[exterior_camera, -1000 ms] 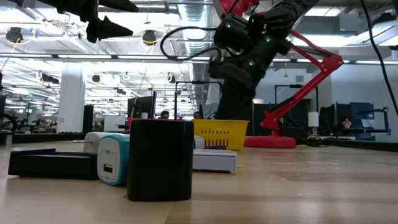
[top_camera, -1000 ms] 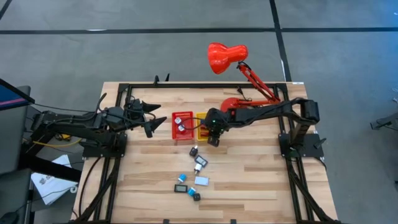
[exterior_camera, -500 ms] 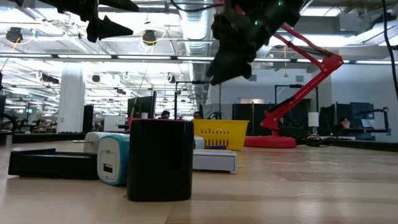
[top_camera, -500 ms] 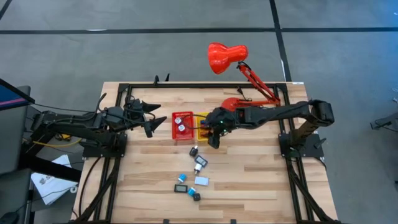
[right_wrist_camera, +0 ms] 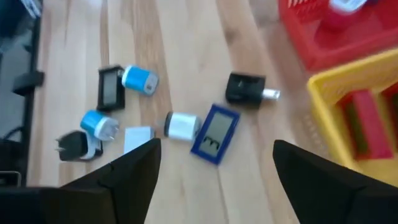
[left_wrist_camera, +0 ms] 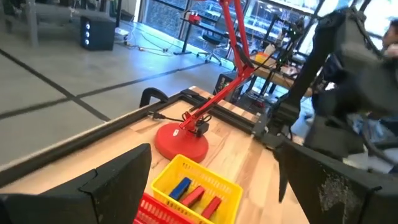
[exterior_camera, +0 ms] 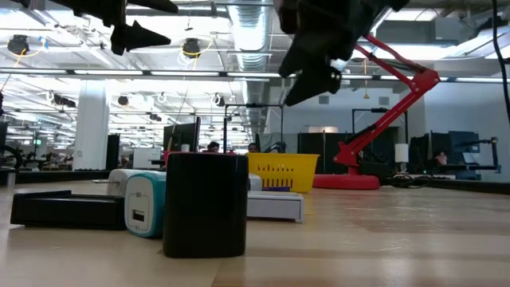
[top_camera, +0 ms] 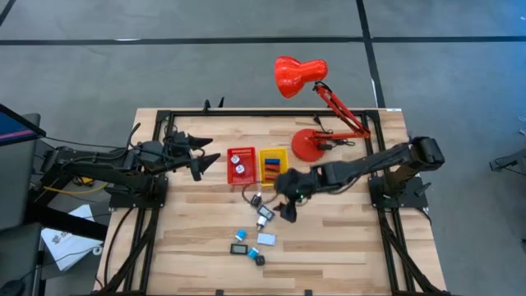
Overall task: Pick & Place Office items
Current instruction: Put the blue digital timer into the yellow basket
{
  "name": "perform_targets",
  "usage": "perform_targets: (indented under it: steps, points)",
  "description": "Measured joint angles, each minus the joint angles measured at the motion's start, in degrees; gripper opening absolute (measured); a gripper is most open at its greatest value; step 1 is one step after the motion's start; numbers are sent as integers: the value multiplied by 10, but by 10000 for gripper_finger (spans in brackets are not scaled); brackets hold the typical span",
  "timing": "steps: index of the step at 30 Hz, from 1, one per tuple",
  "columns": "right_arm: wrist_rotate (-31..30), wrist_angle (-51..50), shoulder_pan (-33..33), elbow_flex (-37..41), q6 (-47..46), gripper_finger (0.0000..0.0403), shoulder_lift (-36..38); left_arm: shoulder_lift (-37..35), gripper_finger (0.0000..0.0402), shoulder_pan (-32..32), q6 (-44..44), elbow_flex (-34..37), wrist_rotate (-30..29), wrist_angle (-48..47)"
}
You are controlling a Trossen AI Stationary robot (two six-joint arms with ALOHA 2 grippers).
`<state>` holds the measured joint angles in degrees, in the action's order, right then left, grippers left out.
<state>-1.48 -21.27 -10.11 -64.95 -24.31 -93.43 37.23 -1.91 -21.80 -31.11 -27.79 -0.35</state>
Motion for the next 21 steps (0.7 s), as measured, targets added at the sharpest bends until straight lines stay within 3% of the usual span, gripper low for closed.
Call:
perform_targets:
  steps: [8,16,21]
  points:
    - [-107,2,-67,2,-101,302,-38,4,351,-3,-76,0,46,-7]
    - [-119,29,-94,2,-174,302,-114,46,350,-30,-75,-1,111,-15]
    - [-121,48,-102,0,-213,302,-158,65,350,-43,-72,1,122,-76]
